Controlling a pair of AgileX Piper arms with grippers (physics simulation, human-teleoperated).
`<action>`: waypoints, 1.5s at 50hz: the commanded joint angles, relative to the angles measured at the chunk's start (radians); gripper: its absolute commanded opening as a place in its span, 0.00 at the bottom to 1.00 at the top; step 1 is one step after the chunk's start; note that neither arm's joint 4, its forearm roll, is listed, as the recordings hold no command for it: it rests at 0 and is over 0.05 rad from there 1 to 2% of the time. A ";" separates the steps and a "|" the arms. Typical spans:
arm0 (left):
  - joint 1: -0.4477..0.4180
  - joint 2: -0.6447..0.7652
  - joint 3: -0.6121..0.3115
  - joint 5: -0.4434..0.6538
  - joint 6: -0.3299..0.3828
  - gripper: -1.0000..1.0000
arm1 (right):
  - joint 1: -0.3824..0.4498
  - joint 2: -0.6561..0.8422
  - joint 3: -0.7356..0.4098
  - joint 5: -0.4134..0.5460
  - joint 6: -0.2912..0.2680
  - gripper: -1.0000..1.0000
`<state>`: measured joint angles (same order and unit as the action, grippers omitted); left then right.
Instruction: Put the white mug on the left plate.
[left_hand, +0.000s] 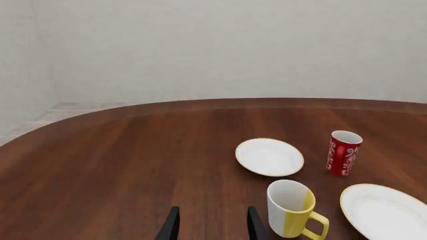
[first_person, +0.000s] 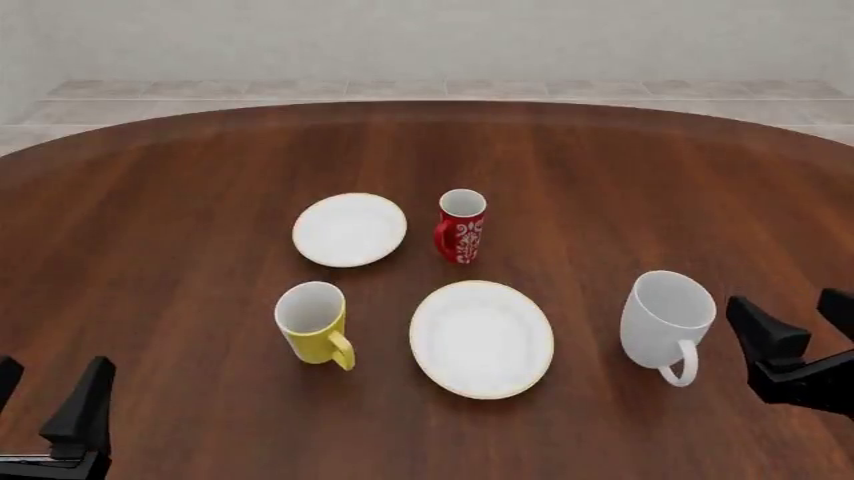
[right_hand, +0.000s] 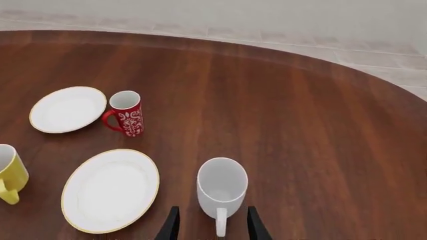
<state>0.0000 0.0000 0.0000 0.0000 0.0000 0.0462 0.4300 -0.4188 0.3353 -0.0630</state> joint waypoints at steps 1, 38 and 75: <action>0.000 0.000 0.000 0.000 0.000 1.00 | -0.018 0.002 0.022 -0.008 -0.001 1.00; 0.000 0.000 0.000 0.000 0.000 1.00 | -0.030 0.069 0.116 -0.089 0.024 1.00; 0.000 0.000 0.000 0.000 0.000 1.00 | -0.061 0.179 0.184 -0.230 0.012 1.00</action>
<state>0.0000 0.0000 0.0000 0.0000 0.0000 -0.0118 0.5812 -0.2496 0.1375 -0.0497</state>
